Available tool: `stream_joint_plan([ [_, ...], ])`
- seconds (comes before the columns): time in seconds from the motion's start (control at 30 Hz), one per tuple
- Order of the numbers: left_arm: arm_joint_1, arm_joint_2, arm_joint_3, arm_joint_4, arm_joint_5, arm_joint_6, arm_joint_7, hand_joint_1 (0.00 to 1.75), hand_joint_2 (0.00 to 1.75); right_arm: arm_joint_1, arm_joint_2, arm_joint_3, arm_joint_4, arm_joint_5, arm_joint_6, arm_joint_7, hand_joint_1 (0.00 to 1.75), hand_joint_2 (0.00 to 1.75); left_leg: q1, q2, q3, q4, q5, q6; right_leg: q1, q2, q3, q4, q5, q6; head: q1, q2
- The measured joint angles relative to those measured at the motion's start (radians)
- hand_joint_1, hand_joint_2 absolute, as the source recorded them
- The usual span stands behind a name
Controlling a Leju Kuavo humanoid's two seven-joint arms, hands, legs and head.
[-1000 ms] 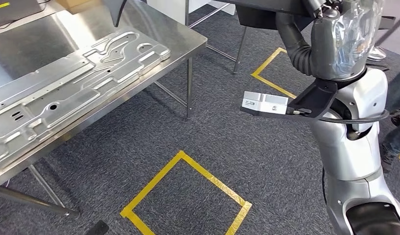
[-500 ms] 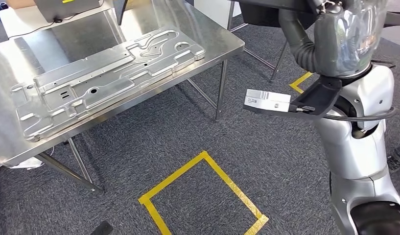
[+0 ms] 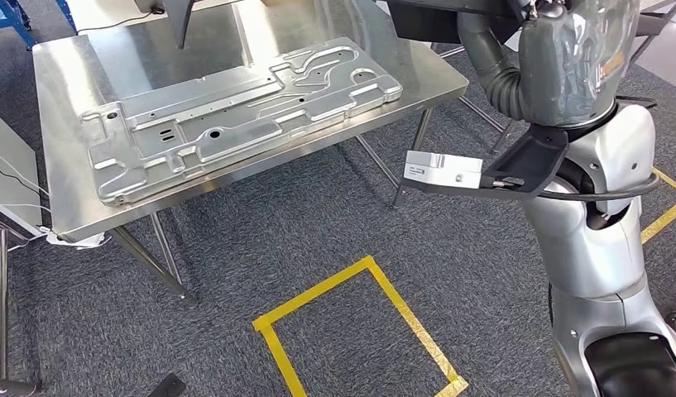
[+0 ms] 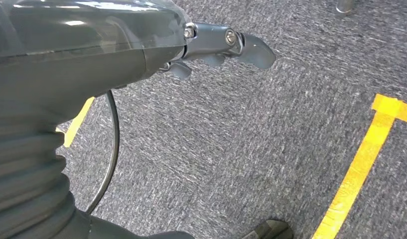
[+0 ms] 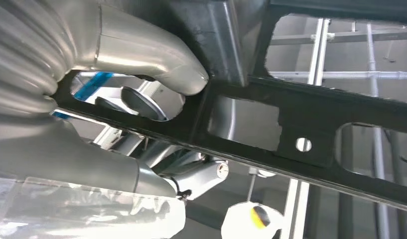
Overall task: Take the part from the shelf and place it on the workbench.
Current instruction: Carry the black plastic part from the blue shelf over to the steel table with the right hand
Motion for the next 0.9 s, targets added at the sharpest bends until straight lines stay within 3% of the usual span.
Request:
stream_joint_plan([
  [0.13,-0.002,0.0,0.0,0.0,0.0,0.0,0.005,0.0,1.75,-0.003,0.0,0.0,0.0,0.007,0.002,0.0,1.75,1.75,-0.004,0.0,-0.001,0.001,0.0,0.007,-0.001,0.0,0.001,-0.005,0.005,0.007,0.002,0.0],
  [0.27,-0.005,0.0,0.0,0.0,0.0,0.0,0.01,0.0,1.75,-0.003,0.0,0.0,0.0,0.014,0.003,0.0,1.75,1.75,-0.006,0.001,-0.002,0.001,0.002,0.013,-0.002,0.0,-0.001,-0.006,0.006,0.025,0.002,0.0],
  [0.33,-0.006,-0.001,0.0,0.0,0.0,0.0,0.012,0.0,1.75,-0.003,0.0,0.0,0.0,0.013,0.004,0.001,1.75,1.75,-0.006,0.001,-0.002,0.001,0.003,0.015,-0.002,0.0,-0.003,-0.006,0.007,0.028,0.002,0.0],
  [0.4,-0.007,-0.001,0.0,0.0,0.0,0.0,0.013,0.0,1.75,-0.003,0.002,0.0,0.0,0.0,0.007,0.002,1.75,1.75,-0.01,0.001,-0.001,-0.002,0.005,0.024,-0.003,0.0,-0.001,-0.012,0.012,0.037,0.001,0.0],
  [0.47,-0.009,-0.002,0.0,0.0,0.0,0.0,0.014,0.0,1.75,-0.003,0.006,-0.001,-0.004,-0.024,0.015,0.0,1.75,1.75,-0.009,0.001,0.011,-0.029,0.017,0.041,-0.003,0.01,0.002,-0.017,0.011,0.047,0.001,0.0],
  [0.53,-0.013,-0.003,0.0,-0.001,0.0,0.0,0.014,0.0,1.75,-0.003,0.007,-0.002,-0.008,-0.042,0.02,-0.003,1.75,1.75,-0.002,0.003,0.026,-0.061,0.034,0.051,-0.003,0.045,-0.019,0.029,-0.025,0.046,0.003,0.0],
  [0.6,-0.018,-0.003,0.0,-0.001,0.0,0.0,0.015,0.0,1.75,0.003,0.007,-0.004,-0.01,-0.049,0.022,-0.004,1.75,1.75,-0.001,0.003,0.029,-0.067,0.04,0.053,-0.007,0.074,-0.075,0.148,-0.084,0.045,0.008,0.0],
  [0.67,-0.019,-0.004,0.0,-0.001,0.0,0.0,0.015,0.0,1.75,0.012,0.007,-0.005,-0.01,-0.051,0.022,-0.004,1.75,1.75,0.002,0.004,0.028,-0.065,0.04,0.05,-0.013,0.081,-0.116,0.229,-0.1,0.049,0.012,0.0],
  [0.7,-0.02,-0.005,0.0,-0.001,0.0,0.0,0.015,0.0,1.75,0.015,0.007,-0.006,-0.011,-0.051,0.022,-0.004,1.75,1.75,0.005,0.004,0.028,-0.063,0.04,0.045,-0.018,0.081,-0.112,0.217,-0.082,0.053,0.013,0.0],
  [0.8,-0.021,-0.003,0.0,-0.002,0.0,0.0,0.016,0.0,1.75,0.016,0.007,-0.01,-0.014,-0.052,0.022,-0.004,1.75,1.75,0.017,0.005,0.023,-0.043,0.031,0.015,-0.036,0.068,-0.035,0.052,0.002,0.068,0.02,0.0],
  [0.87,-0.021,-0.001,0.0,-0.003,0.0,0.0,0.017,0.0,1.75,0.018,0.007,-0.012,-0.017,-0.052,0.022,-0.005,1.75,1.75,0.014,0.007,0.017,-0.037,0.031,-0.005,-0.038,0.063,-0.022,0.008,0.011,0.061,0.023,0.0],
  [0.9,-0.02,-0.002,0.0,-0.004,0.0,0.0,0.018,0.0,1.75,0.019,0.007,-0.013,-0.018,-0.052,0.022,-0.005,1.75,1.75,0.014,0.008,0.017,-0.041,0.034,-0.012,-0.034,0.069,-0.028,0.01,0.013,0.05,0.02,0.0],
])
